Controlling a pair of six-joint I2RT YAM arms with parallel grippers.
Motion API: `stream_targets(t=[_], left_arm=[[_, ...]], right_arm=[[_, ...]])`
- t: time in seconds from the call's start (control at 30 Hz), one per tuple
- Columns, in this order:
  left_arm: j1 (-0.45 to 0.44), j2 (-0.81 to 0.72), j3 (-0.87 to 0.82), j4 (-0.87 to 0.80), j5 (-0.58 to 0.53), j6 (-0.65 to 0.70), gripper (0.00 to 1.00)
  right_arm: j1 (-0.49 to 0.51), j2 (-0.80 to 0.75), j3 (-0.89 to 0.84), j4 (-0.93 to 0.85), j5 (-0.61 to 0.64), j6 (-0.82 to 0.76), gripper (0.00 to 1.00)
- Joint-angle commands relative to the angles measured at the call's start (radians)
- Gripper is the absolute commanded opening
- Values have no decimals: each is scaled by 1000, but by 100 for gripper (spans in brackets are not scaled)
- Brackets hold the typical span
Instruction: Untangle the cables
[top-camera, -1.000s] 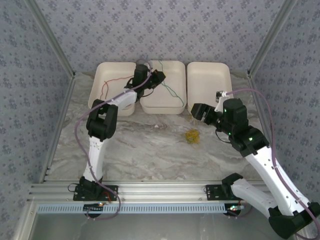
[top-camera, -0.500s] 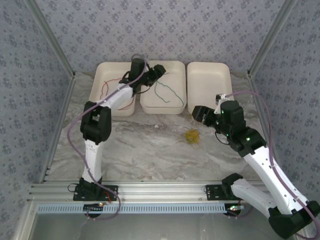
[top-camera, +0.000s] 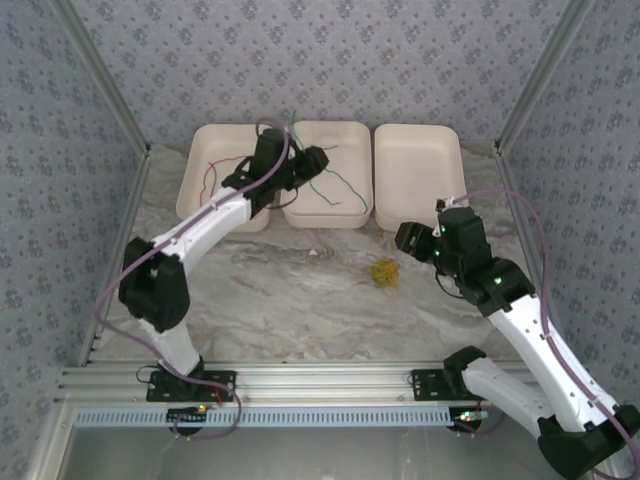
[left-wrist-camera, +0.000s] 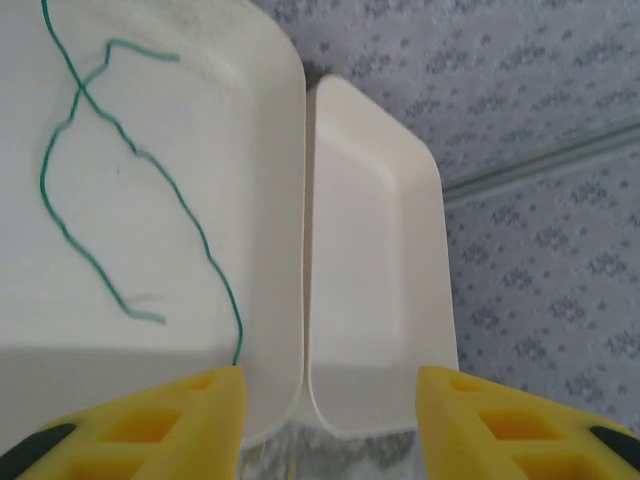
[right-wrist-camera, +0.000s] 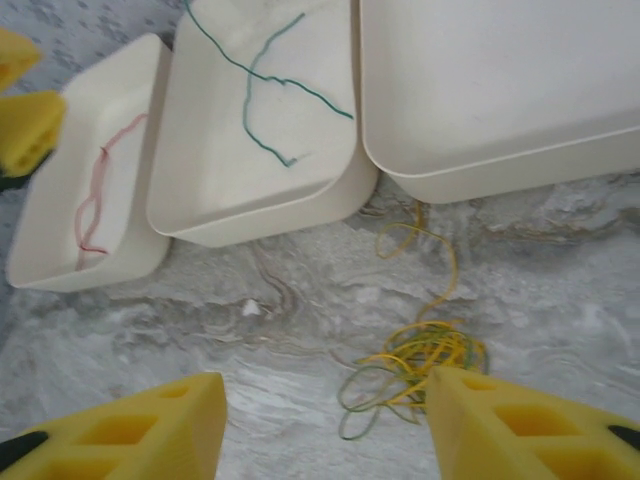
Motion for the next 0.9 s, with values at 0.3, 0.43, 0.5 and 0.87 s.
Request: stream_targets(t=[0.3, 0.43, 0.5, 0.87], left_arm=[[-355, -174, -495, 181, -131, -11, 46], [-431, -69, -487, 227, -142, -51, 60], [-439, -11, -497, 319, -107, -94, 61], [-417, 212, -397, 430, -86, -147, 43]], right_arm=[[-80, 136, -271, 121, -133, 48, 48], [-105, 214, -315, 218, -181, 68, 48], [-119, 262, -322, 259, -197, 71, 47], [-166, 465, -291, 408, -269, 85, 38]])
